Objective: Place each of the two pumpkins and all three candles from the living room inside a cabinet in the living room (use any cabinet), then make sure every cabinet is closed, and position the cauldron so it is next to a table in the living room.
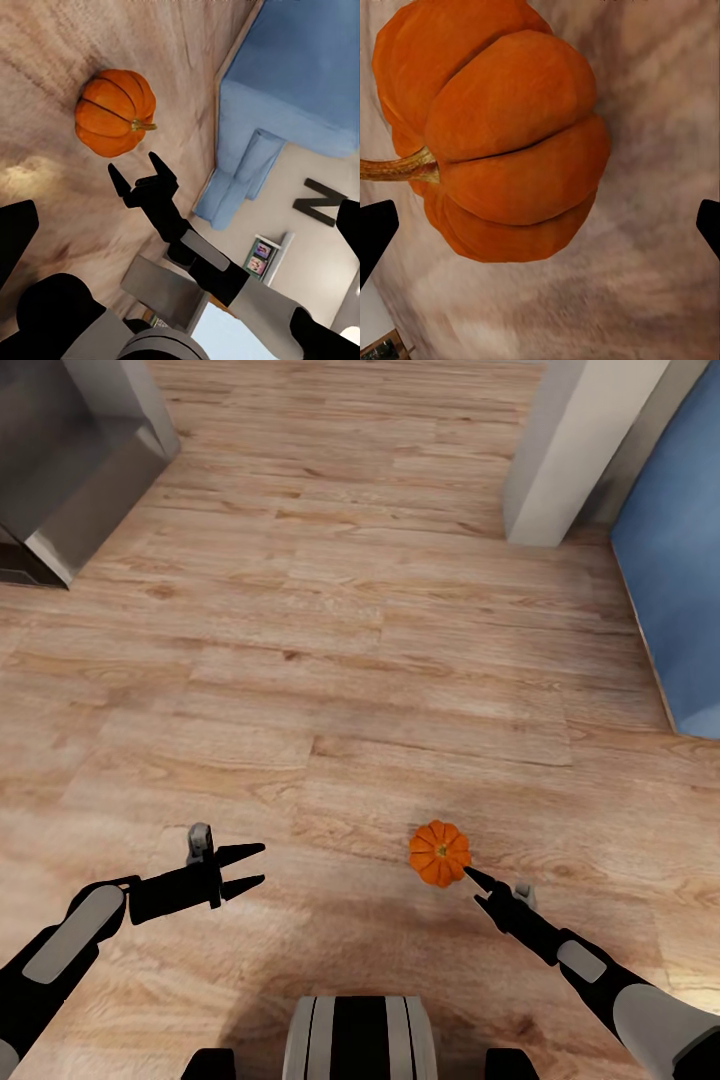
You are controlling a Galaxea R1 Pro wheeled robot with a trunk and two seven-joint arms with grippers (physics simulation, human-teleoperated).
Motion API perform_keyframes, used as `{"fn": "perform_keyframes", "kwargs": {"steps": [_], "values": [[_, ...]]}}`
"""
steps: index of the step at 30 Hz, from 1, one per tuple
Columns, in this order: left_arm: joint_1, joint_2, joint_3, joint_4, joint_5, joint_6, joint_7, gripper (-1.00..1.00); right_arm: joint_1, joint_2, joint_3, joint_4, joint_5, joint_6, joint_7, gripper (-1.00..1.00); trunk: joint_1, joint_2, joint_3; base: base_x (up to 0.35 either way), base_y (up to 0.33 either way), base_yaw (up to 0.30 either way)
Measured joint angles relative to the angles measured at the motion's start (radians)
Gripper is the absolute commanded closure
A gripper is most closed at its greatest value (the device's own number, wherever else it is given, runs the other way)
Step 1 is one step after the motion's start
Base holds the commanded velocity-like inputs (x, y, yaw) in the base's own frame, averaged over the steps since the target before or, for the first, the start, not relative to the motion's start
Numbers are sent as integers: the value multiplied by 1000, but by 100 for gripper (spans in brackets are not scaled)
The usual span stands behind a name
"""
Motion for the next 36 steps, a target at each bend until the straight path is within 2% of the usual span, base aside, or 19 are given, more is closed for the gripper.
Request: {"fn": "perform_keyframes", "kwargs": {"steps": [23,26,33,36], "values": [[0,2,0,0,1,0,-1,-100,0,0,0,0,2,-1,-6,-100,0,0,0,46,27,0],[0,2,0,0,0,0,-2,-100,0,0,0,0,2,-2,-6,-100,2,-1,-11,0,0,0],[0,2,0,0,2,0,-2,-100,0,0,0,0,2,-2,-6,-100,2,-1,-12,0,0,0],[0,2,0,0,2,0,-2,-100,0,0,0,0,2,-2,-6,-100,3,-1,-23,0,0,0]]}}
